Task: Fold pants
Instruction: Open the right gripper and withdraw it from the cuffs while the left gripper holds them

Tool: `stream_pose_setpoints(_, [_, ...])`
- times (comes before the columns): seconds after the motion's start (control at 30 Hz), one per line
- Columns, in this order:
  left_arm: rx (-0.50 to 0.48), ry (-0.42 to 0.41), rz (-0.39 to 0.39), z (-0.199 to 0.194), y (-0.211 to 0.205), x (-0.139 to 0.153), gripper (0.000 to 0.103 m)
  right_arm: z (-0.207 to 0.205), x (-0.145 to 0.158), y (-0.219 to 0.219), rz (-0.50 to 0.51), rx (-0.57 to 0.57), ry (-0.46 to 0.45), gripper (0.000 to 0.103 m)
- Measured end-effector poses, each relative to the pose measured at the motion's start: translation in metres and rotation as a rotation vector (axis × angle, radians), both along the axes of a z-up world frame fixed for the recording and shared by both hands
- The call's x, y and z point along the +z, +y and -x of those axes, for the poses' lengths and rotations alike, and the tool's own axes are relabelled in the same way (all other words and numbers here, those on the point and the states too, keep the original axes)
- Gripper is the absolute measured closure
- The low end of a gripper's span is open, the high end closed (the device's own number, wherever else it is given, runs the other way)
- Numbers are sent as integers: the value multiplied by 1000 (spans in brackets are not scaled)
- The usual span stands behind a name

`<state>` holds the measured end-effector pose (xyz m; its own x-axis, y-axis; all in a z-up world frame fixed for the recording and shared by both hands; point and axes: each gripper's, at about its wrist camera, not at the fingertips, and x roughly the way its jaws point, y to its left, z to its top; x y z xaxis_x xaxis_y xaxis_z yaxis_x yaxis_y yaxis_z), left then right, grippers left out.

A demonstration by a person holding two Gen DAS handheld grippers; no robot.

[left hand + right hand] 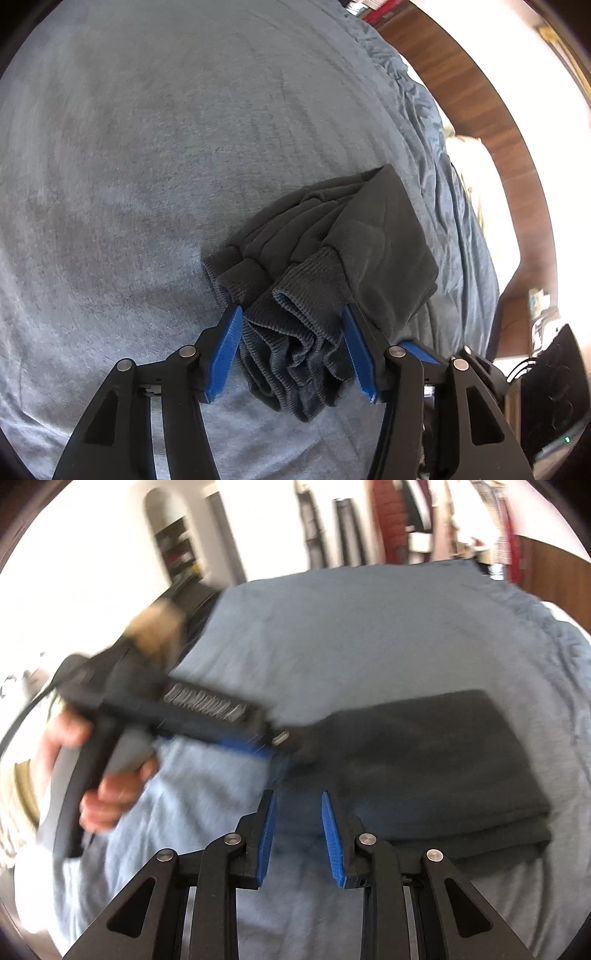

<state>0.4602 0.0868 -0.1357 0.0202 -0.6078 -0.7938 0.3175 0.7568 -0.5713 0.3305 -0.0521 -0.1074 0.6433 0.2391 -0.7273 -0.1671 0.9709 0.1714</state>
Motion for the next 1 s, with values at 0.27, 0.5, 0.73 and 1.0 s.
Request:
stream_pose_setpoints(0.27, [60,1,32,-4,11,-3,88,-27,-27,4,26,15,63,76])
stream_pose_setpoints(0.5, [59,-69,47,0,14,13,91,-21,-34,15,-1,81,82,73])
stream_pose_setpoints(0.73, [175,-35,7,-5,30,-9,92,-24,-42,22,-28,126,95,72])
stream_pose_setpoints(1.0, [194,-101,-82,-1,16,-1,80,-23,-33,6,-88,102,144,67])
